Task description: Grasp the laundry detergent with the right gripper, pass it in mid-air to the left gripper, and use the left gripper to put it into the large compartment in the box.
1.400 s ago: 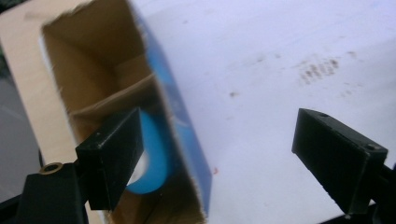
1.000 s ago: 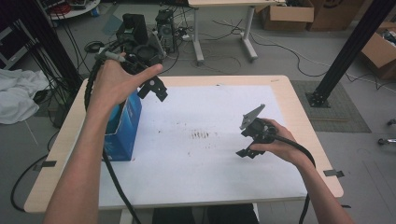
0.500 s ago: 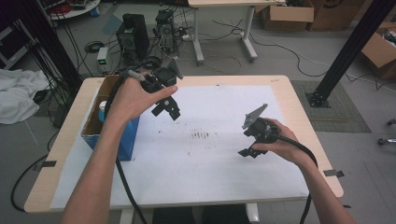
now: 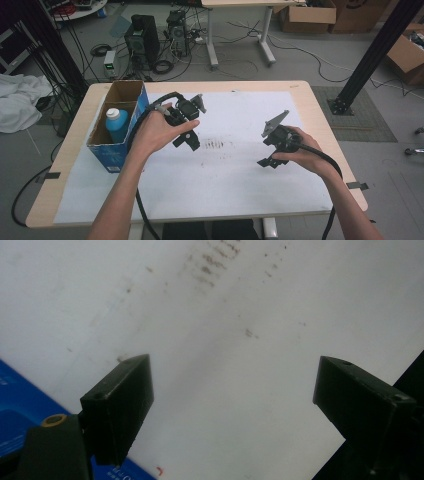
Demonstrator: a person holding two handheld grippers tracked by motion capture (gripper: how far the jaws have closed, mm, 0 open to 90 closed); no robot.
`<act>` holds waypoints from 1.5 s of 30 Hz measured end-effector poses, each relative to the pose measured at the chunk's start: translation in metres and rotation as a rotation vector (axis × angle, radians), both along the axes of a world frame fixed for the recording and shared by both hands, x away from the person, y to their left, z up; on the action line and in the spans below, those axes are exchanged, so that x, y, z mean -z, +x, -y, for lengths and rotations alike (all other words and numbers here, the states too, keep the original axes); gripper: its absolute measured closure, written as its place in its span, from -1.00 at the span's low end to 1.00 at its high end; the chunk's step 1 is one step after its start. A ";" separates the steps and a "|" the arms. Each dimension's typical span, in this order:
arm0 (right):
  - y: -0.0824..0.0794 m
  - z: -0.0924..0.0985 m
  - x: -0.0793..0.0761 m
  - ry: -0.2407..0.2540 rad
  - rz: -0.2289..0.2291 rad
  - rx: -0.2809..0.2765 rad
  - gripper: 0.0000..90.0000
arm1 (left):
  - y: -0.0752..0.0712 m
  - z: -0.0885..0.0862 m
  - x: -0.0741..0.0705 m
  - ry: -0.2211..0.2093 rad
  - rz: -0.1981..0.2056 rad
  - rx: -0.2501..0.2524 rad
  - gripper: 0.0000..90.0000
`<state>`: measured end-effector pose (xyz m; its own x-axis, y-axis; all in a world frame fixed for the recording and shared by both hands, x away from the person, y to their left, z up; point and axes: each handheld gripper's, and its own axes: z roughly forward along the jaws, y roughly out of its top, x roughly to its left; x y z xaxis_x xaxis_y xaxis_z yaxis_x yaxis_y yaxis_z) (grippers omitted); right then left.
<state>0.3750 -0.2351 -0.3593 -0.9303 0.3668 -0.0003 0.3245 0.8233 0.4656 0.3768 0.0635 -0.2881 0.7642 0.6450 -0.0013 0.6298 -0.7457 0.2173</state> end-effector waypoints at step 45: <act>0.004 0.003 -0.005 -0.008 0.005 0.009 -0.61 | -0.012 0.012 0.031 0.014 -0.043 0.059 -0.62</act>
<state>0.3790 -0.2382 -0.3548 -0.9269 0.3752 -0.0078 0.3297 0.8242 0.4605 0.3648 0.0520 -0.3187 0.8001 0.5993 -0.0264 0.5935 -0.7845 0.1798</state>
